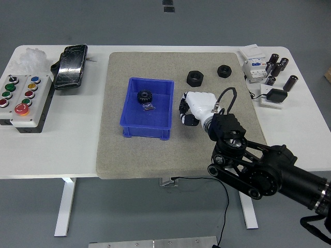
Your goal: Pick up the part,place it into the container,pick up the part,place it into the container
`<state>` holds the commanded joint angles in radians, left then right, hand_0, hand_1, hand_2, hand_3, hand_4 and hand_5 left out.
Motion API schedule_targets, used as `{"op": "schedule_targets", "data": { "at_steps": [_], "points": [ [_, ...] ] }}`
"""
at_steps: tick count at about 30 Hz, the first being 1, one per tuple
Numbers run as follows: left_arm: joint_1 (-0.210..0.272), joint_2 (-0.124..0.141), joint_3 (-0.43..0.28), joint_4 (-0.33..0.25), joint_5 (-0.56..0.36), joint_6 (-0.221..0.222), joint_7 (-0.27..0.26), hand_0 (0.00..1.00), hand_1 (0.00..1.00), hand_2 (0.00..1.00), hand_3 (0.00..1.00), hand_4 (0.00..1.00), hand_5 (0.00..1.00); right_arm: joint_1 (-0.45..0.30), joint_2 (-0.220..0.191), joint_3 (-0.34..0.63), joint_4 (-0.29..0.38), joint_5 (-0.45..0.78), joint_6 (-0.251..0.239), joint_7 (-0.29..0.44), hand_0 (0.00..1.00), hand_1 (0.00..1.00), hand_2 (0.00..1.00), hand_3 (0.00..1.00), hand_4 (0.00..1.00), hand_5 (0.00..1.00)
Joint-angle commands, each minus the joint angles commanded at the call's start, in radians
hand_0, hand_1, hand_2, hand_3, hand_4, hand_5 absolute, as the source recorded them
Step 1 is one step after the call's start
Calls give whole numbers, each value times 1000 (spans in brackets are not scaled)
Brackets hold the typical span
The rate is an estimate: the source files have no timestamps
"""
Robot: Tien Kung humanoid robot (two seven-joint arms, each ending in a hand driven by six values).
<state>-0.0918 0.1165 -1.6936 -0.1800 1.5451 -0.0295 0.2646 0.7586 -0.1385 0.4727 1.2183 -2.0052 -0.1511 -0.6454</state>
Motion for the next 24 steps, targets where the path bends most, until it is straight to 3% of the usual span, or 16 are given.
{"op": "schedule_targets", "data": {
  "at_steps": [4, 5, 10, 11, 16, 17, 22, 23, 24],
  "points": [
    [2, 3, -2, 0, 1, 1, 3, 618, 531, 541, 614, 565, 395, 56, 43, -63, 6, -37, -50, 0, 323, 518, 316, 548, 404, 68],
    [2, 3, -2, 0, 1, 1, 4, 617, 531, 542, 615, 569, 401, 64, 52, -79, 2, -36, -68, 0, 335, 539, 484, 577, 457, 2],
    [4, 2, -1, 0, 0, 1, 6, 617, 531, 542, 615, 569, 401, 75, 88, -149, -30, 1, -126, 0, 335, 539, 484, 577, 457, 2],
    [4, 1, -1, 0, 0, 1, 6, 617, 532, 542, 615, 570, 404, 74, 93, -157, -38, 13, -119, 0, 366, 699, 779, 728, 482, 349],
    [9, 0, -2, 0, 1, 0, 8, 617, 532, 542, 615, 570, 404, 71, 90, -169, -54, 37, -101, 0, 366, 699, 779, 728, 482, 349],
    [10, 0, -5, 0, 3, 0, 9, 617, 531, 540, 614, 572, 404, 71, 87, -165, -52, 36, -100, 0, 372, 755, 896, 896, 753, 371],
    [13, 0, -13, 0, 9, 1, 11, 617, 531, 540, 614, 572, 404, 66, 55, -88, -9, 9, -119, 0, 372, 755, 896, 896, 753, 371],
    [12, 0, -12, 0, 8, 1, 10, 617, 531, 541, 615, 572, 403, 63, 42, -64, 8, 2, -123, 0, 356, 750, 903, 910, 879, 422],
    [12, 0, -11, 0, 7, 1, 8, 617, 531, 541, 615, 572, 403, 60, 30, -41, 25, -4, -126, 0, 356, 750, 903, 910, 879, 422]
  ]
}}
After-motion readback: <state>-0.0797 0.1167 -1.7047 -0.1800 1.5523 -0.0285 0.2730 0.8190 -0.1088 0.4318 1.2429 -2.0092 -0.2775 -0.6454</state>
